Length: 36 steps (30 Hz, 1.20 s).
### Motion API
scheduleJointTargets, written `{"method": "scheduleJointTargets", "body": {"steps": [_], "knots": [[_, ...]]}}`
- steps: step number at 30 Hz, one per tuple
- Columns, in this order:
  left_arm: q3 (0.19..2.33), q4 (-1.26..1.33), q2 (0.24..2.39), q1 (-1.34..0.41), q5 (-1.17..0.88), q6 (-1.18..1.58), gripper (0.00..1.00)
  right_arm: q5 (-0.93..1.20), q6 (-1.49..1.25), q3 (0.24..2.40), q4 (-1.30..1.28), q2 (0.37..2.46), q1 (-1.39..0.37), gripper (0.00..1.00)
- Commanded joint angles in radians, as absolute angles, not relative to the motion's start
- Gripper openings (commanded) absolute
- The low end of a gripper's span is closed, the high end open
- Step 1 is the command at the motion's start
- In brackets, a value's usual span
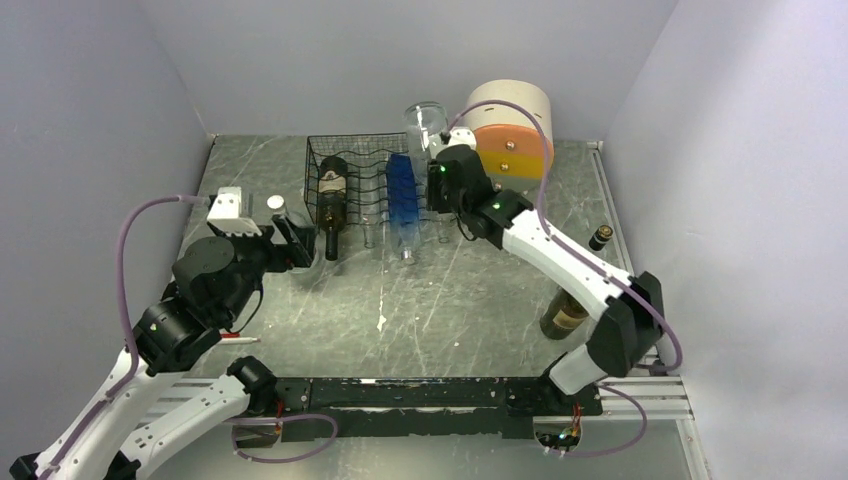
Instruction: Put the wine bottle on the wine rack
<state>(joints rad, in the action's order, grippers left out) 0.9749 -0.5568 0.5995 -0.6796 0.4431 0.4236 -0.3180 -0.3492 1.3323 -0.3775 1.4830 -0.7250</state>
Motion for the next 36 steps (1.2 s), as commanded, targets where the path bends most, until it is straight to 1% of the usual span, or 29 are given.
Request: {"method": "scheduleJointTargets", "body": {"steps": [1, 9, 21, 25, 30, 32, 33, 36], "knots": [[0.948, -0.508, 0.603, -0.675, 0.397, 0.399, 0.94, -0.332, -0.359, 1.479, -0.298, 1.573, -0.668, 0.00], [0.934, -0.506, 0.601, -0.675, 0.349, 0.403, 0.94, -0.295, -0.374, 1.596, -0.335, 1.729, -0.606, 0.00], [0.957, -0.534, 0.604, -0.675, 0.297, 0.410, 0.94, -0.278, -0.401, 1.688, -0.373, 1.844, -0.572, 0.00], [0.953, -0.536, 0.598, -0.675, 0.293, 0.415, 0.94, -0.303, -0.405, 1.697, -0.392, 1.867, -0.570, 0.13], [0.953, -0.543, 0.595, -0.675, 0.296, 0.420, 0.94, -0.356, -0.425, 1.694, -0.407, 1.877, -0.568, 0.20], [0.954, -0.544, 0.595, -0.675, 0.296, 0.422, 0.94, -0.373, -0.429, 1.697, -0.415, 1.882, -0.570, 0.24], [0.954, -0.545, 0.594, -0.675, 0.295, 0.422, 0.94, -0.380, -0.428, 1.697, -0.418, 1.885, -0.570, 0.28], [0.958, -0.550, 0.597, -0.674, 0.296, 0.422, 0.94, -0.382, -0.417, 1.694, -0.417, 1.887, -0.568, 0.46]]}}
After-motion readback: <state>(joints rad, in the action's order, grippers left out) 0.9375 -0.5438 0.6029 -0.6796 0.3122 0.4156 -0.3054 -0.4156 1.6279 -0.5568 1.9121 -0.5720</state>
